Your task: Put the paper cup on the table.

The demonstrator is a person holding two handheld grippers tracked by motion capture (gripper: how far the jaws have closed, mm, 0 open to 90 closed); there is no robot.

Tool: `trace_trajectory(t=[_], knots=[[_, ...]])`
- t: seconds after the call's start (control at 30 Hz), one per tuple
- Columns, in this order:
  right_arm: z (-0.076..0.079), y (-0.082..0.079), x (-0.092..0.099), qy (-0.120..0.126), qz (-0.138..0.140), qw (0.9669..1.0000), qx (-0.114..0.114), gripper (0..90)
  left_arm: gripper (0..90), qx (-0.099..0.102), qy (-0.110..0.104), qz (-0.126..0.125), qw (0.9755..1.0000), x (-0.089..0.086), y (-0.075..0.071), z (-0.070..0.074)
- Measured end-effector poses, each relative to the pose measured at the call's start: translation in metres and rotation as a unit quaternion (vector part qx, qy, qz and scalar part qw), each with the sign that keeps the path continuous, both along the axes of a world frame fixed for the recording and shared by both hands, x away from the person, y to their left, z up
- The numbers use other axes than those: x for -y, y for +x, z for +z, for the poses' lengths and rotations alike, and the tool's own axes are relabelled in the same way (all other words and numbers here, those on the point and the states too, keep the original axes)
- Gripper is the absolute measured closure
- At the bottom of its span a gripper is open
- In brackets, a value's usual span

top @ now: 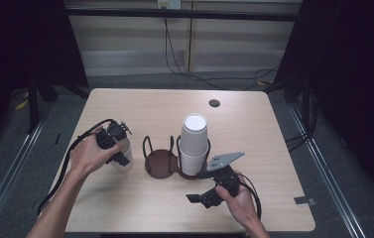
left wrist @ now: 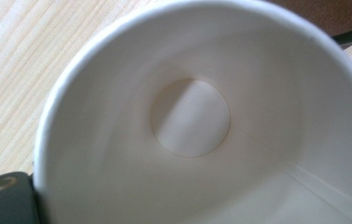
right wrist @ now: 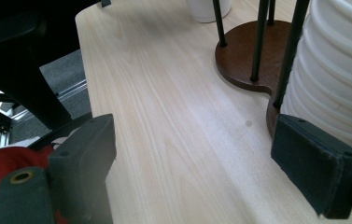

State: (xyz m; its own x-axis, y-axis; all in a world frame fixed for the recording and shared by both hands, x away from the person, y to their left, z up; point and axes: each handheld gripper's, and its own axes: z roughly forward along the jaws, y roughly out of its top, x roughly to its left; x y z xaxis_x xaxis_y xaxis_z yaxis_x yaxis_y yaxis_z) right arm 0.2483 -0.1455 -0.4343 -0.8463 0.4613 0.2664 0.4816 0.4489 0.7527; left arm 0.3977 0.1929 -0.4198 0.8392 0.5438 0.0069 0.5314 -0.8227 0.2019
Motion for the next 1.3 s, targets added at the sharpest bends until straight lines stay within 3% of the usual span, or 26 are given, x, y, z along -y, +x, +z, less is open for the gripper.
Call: trace_trajectory(t=[0.1,0.27,0.33,0.4,0.53,0.7,0.83,0.97,1.07,1.17,1.2,1.3], knots=[[0.000,0.000,0.000,-0.002,0.001,1.0000,0.000,14.1,6.3,-0.011,-0.003,0.006,0.9999,-0.006,0.000,-0.002],[0.000,0.000,0.000,-0.001,-0.001,1.0000,0.001,14.1,6.5,-0.005,-0.010,0.005,0.9999,-0.015,-0.004,-0.007],[0.000,0.000,0.000,-0.002,0.000,1.0000,0.000,14.1,9.6,0.011,-0.019,0.003,0.9997,-0.019,-0.007,-0.006],[0.000,-0.001,-0.001,-0.002,0.002,1.0000,0.001,14.1,16.0,0.012,-0.022,0.001,0.9997,-0.023,-0.010,-0.006],[0.001,-0.001,0.001,0.000,-0.002,1.0000,0.001,14.0,15.9,0.014,-0.029,0.000,0.9995,-0.031,-0.018,-0.010],[0.001,-0.001,0.002,0.001,-0.005,1.0000,0.002,14.0,16.1,0.029,-0.054,0.018,0.9980,-0.043,-0.028,-0.010],[0.000,0.000,0.003,0.002,-0.007,1.0000,0.002,14.0,16.3,0.045,-0.088,0.038,0.9944,-0.055,-0.037,-0.007],[0.000,0.000,0.004,0.003,-0.011,0.9999,0.003,14.0,16.2,0.042,-0.121,0.058,0.9901,-0.067,-0.041,-0.009],[0.000,0.000,0.005,0.004,-0.013,0.9999,0.004,14.0,16.4,0.056,-0.121,0.058,0.9893,-0.070,-0.047,-0.010],[-0.001,0.000,0.006,0.004,-0.015,0.9999,0.004,13.9,18.2,0.079,-0.147,0.068,0.9836,-0.074,-0.056,-0.009],[-0.001,0.000,0.006,0.004,-0.015,0.9999,0.004,13.9,18.2,0.073,-0.151,0.066,0.9835,-0.074,-0.057,-0.009],[0.000,0.000,0.006,0.004,-0.016,0.9999,0.004,13.9,19.5,0.087,-0.148,0.064,0.9830,-0.074,-0.066,-0.009]])
